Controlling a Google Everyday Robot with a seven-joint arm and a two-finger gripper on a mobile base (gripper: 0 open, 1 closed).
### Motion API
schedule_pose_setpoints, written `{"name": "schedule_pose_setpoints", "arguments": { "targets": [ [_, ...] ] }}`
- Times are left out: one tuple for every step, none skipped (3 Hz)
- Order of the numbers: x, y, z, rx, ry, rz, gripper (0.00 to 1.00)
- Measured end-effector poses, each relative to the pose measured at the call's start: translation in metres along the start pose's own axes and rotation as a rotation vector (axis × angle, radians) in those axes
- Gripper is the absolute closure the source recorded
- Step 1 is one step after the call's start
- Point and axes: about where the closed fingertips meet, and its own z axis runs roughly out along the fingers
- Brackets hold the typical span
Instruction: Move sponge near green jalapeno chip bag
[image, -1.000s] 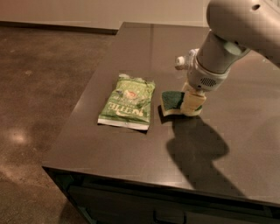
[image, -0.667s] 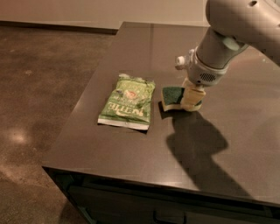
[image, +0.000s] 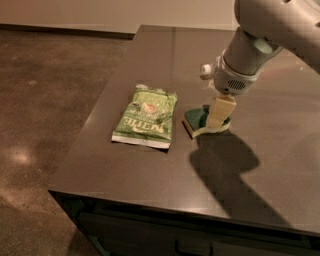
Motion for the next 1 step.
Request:
{"name": "schedule_pose_setpoints", "arguments": {
  "targets": [
    [0.0000, 0.0000, 0.0000, 0.000, 0.000, 0.000, 0.00]
  ]
}}
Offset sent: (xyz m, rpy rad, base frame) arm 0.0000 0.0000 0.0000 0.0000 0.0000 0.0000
